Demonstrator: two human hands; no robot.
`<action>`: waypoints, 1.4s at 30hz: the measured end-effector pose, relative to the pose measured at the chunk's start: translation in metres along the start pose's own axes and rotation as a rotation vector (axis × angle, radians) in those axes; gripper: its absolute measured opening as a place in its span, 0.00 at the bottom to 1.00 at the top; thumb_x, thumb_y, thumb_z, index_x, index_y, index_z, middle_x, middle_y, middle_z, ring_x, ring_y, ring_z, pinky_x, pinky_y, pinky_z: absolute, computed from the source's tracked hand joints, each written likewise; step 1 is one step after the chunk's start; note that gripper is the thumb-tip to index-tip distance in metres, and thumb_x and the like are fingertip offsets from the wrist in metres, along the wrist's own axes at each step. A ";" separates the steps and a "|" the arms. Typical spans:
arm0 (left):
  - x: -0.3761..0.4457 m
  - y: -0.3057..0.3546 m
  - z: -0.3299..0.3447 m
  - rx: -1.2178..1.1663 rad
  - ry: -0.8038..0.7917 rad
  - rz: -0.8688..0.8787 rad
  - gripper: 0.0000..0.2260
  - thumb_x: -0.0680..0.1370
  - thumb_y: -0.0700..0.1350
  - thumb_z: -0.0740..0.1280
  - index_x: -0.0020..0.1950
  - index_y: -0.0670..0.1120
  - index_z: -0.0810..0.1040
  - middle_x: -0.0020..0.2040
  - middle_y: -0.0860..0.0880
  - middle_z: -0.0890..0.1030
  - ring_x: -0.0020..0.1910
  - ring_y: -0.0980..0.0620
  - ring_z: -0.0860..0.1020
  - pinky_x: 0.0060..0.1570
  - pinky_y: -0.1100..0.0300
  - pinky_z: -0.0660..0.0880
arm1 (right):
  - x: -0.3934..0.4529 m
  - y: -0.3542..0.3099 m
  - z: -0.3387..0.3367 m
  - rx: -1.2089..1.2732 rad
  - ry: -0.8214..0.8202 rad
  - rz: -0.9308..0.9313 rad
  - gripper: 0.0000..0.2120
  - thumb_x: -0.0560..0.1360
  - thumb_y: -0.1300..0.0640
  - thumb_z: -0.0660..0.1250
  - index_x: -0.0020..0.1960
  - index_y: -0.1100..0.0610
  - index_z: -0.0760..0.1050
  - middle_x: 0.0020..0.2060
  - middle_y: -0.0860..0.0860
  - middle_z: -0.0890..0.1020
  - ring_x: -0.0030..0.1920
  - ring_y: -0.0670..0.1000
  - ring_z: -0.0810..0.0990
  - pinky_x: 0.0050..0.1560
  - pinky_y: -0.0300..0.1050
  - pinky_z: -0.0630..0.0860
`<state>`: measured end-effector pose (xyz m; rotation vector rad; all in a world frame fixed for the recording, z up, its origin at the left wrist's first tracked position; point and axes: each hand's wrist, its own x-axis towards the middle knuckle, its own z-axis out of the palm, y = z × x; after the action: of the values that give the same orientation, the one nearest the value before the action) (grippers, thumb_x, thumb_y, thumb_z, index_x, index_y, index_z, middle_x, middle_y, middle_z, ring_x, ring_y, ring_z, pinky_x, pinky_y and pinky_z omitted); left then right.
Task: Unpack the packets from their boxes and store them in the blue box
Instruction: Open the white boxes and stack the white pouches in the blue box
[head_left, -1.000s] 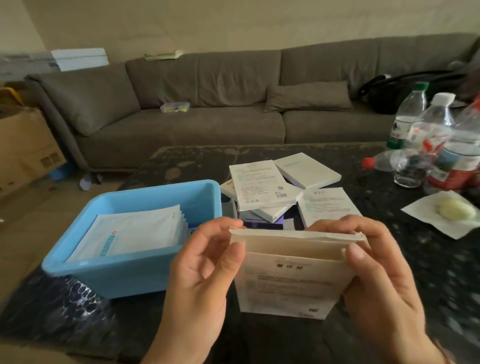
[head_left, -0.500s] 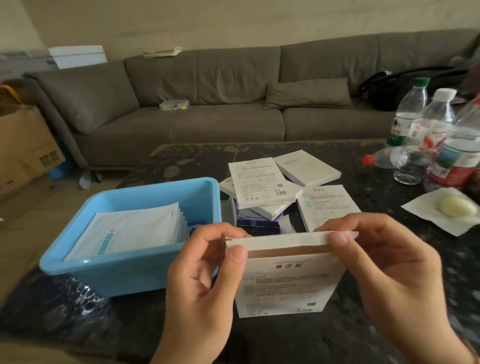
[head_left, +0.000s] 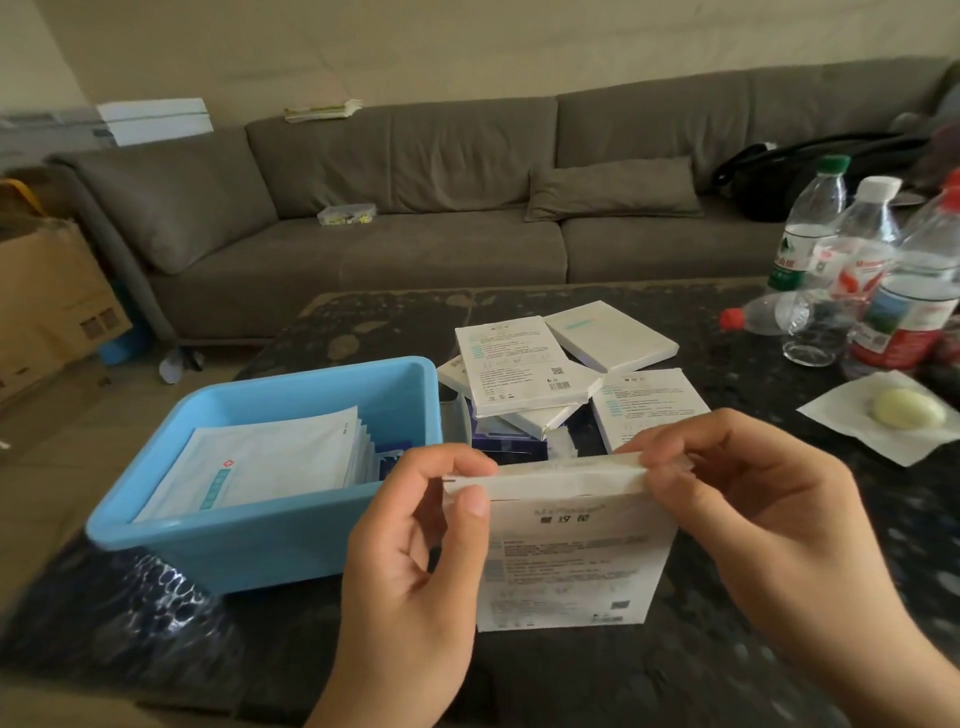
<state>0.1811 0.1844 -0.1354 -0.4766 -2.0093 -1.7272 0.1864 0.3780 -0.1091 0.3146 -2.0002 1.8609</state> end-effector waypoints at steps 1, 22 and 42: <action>0.000 0.001 0.002 0.008 0.009 -0.005 0.06 0.75 0.55 0.61 0.47 0.58 0.77 0.45 0.57 0.82 0.45 0.58 0.80 0.37 0.73 0.73 | 0.000 -0.001 0.000 -0.014 -0.002 -0.001 0.03 0.67 0.55 0.68 0.38 0.51 0.81 0.40 0.51 0.86 0.40 0.46 0.83 0.37 0.36 0.78; 0.000 -0.005 0.003 -0.052 -0.148 0.110 0.08 0.77 0.60 0.64 0.50 0.57 0.74 0.54 0.60 0.81 0.55 0.57 0.80 0.40 0.66 0.80 | 0.003 -0.006 -0.007 -0.417 -0.255 -0.232 0.13 0.72 0.44 0.65 0.54 0.45 0.80 0.50 0.39 0.83 0.52 0.44 0.82 0.46 0.32 0.75; 0.002 0.005 0.006 -0.193 -0.067 -0.120 0.08 0.71 0.56 0.70 0.45 0.54 0.77 0.50 0.50 0.83 0.48 0.50 0.82 0.40 0.65 0.78 | 0.001 0.015 0.001 -0.701 -0.244 -0.843 0.06 0.71 0.62 0.71 0.42 0.54 0.85 0.54 0.51 0.82 0.54 0.59 0.79 0.47 0.53 0.76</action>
<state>0.1810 0.1908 -0.1309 -0.4903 -1.9613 -2.0154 0.1794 0.3780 -0.1222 0.9995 -2.0436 0.5956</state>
